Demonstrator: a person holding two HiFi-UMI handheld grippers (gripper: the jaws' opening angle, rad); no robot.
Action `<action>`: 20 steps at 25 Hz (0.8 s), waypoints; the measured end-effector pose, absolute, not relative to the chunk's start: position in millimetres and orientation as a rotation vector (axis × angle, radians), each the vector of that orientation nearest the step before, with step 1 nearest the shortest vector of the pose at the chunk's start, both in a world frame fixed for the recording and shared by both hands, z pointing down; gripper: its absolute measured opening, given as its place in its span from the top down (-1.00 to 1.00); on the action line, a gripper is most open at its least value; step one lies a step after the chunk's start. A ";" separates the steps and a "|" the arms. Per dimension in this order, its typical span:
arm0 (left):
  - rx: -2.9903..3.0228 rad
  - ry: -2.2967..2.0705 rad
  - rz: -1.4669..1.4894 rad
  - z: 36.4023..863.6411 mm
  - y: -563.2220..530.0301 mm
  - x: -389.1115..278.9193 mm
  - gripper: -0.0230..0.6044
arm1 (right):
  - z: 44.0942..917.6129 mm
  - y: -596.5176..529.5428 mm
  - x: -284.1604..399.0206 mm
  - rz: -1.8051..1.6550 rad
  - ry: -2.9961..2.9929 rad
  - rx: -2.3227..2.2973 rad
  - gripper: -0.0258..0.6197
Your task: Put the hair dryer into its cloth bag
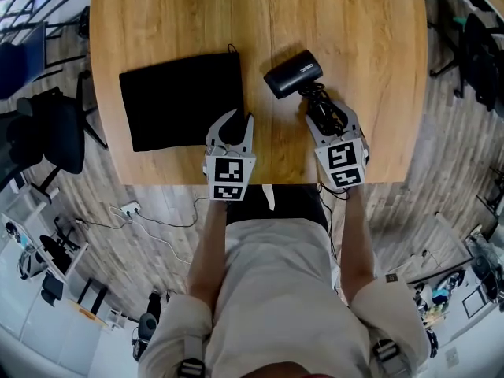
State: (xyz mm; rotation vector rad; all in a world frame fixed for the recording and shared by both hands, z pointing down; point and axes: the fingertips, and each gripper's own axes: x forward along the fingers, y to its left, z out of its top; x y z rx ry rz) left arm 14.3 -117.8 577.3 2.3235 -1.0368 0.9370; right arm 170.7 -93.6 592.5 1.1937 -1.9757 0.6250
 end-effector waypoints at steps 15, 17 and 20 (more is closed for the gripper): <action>2.223 -1.167 1.154 611.9 -114.7 -2.6 0.60 | 587.3 -97.9 157.6 0.571 -2.001 1.136 0.19; 2.208 -1.177 1.170 615.9 -114.3 -3.2 0.63 | 587.9 -97.6 157.8 0.571 -2.002 1.130 0.19; 2.197 -1.187 1.170 618.4 -115.6 -4.3 0.71 | 589.3 -97.3 157.8 0.574 -2.000 1.122 0.19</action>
